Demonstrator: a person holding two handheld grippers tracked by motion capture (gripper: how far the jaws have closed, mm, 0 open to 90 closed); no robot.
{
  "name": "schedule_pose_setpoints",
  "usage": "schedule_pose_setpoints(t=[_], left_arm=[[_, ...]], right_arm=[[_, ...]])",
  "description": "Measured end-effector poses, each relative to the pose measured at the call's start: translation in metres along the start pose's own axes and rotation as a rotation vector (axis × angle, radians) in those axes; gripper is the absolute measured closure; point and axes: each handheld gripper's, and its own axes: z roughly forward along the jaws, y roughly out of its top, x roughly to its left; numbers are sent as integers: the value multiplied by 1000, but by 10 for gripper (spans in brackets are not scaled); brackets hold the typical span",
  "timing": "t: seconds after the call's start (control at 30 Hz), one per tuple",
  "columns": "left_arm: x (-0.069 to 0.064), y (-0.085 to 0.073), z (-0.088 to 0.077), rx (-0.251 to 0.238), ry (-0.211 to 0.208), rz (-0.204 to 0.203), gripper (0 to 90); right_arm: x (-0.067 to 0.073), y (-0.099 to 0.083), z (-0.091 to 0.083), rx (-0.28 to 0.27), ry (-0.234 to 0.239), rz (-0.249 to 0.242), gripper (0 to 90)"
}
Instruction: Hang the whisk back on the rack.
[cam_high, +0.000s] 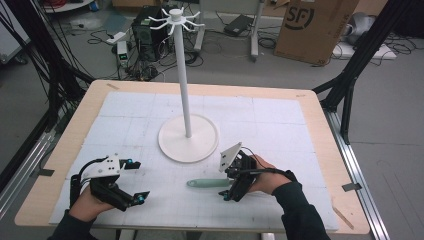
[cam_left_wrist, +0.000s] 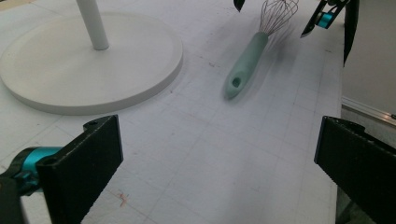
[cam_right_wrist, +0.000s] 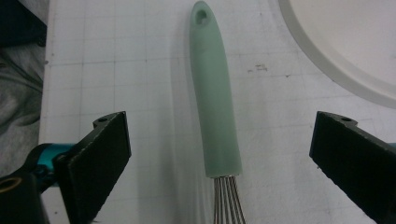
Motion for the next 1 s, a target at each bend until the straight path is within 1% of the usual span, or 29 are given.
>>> schedule_pose_setpoints(t=[0.03, 0.07, 0.1, 0.17, 0.2, 0.23, 0.33, 0.43, 0.57, 0.73, 0.77, 0.8, 0.83, 0.87, 0.97, 1.0], left_arm=[[0, 0, 0, 0, 0, 0, 17], [0, 0, 0, 0, -1, -1, 16], [0, 0, 0, 0, -2, -1, 17], [0, 0, 1, 2, -1, 0, 17], [0, 0, 1, 3, -3, 0, 17], [0, 0, 1, 3, -2, -2, 17], [0, 0, 1, 2, -2, -2, 17], [0, 0, 0, -1, -1, -2, 17], [0, 0, 0, -6, -6, -4, 17], [0, 0, 0, -5, -9, -2, 17], [0, 0, 0, -7, -9, -4, 17], [0, 0, 0, -10, -12, -5, 17], [0, 0, -1, -10, -10, -4, 17], [0, 0, -1, -13, -10, -6, 17], [0, 0, -1, -11, -12, -4, 17], [0, 0, 0, -11, -15, -4, 17]], right_arm=[[-1, 0, 2, 3, 0, -4, 45], [0, 0, 2, 14, 1, 7, 49], [-1, 0, 3, 22, 5, 7, 58], [-1, 1, 6, 39, 5, 0, 90], [-2, 1, 7, 48, 2, -15, 117], [-1, 1, 8, 67, 10, -14, 138], [0, 3, 13, 92, 10, -21, 162], [0, 6, 16, 127, 0, -29, 234], [-1, 7, 20, 159, -8, -35, 312], [-2, 7, 23, 175, 10, -39, 395], [-2, 8, 23, 178, 12, -40, 415], [-2, 8, 22, 180, 5, -46, 439], [-2, 8, 22, 182, 14, -44, 466], [-2, 8, 22, 185, 16, -38, 479], [-2, 8, 23, 183, 19, -43, 503], [-1, 8, 23, 183, 9, -41, 506]])
